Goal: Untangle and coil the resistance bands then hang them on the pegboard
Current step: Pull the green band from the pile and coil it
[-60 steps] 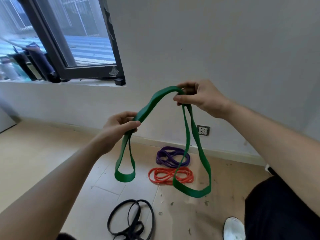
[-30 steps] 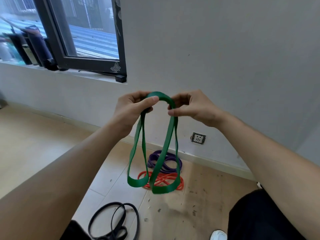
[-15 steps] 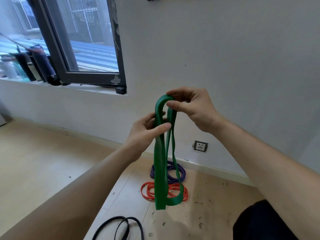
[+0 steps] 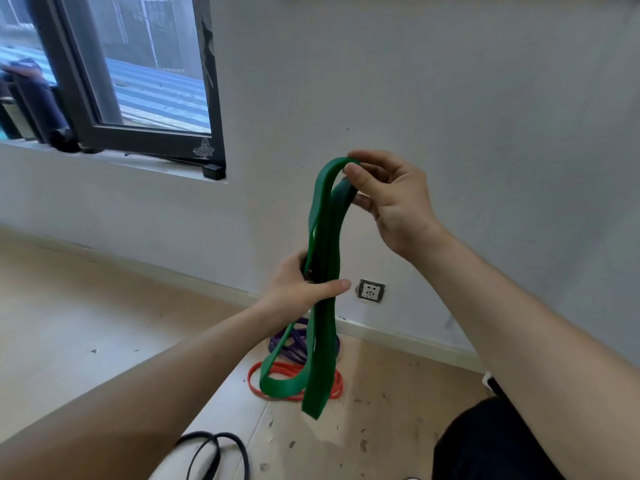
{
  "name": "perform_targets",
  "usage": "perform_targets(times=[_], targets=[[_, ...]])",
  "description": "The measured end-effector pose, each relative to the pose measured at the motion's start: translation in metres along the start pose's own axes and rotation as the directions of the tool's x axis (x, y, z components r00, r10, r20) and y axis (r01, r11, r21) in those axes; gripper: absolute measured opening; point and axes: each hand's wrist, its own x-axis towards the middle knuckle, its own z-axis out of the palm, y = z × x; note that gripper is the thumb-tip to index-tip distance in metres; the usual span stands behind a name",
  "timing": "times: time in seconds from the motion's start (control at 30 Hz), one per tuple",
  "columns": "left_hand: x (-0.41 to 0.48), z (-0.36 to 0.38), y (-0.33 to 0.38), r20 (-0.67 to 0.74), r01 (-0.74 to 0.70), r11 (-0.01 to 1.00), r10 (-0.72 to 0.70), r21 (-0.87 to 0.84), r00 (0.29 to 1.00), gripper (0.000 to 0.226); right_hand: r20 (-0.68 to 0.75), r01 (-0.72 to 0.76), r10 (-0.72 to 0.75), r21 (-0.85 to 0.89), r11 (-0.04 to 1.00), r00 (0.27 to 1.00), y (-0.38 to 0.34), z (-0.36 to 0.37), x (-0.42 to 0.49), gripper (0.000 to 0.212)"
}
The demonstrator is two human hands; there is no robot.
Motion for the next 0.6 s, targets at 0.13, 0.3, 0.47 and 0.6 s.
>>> perform_targets(times=[0.13, 0.3, 0.47, 0.6], targets=[[0.000, 0.005, 0.000, -0.005, -0.029, 1.000, 0.029, -0.006, 1.000, 0.048, -0.053, 0.003, -0.002, 0.021, 1.000, 0.999, -0.004, -0.010, 0.004, 0.012], [0.004, -0.011, -0.008, 0.002, -0.096, 0.992, 0.096, 0.086, 0.995, 0.037, -0.103, -0.031, 0.034, 0.029, 0.999, 0.994, -0.004, -0.044, 0.010, 0.014], [0.007, -0.033, -0.008, -0.033, -0.156, 0.973, 0.164, 0.171, 0.986, 0.027, 0.018, -0.205, 0.206, -0.036, 0.978, 0.978, 0.008, -0.089, 0.009, 0.036], [0.008, -0.048, -0.001, -0.070, -0.177, 0.968, 0.191, 0.178, 0.979, 0.030, 0.106, -0.373, 0.381, -0.089, 0.924, 0.919, 0.025, -0.121, 0.003, 0.043]])
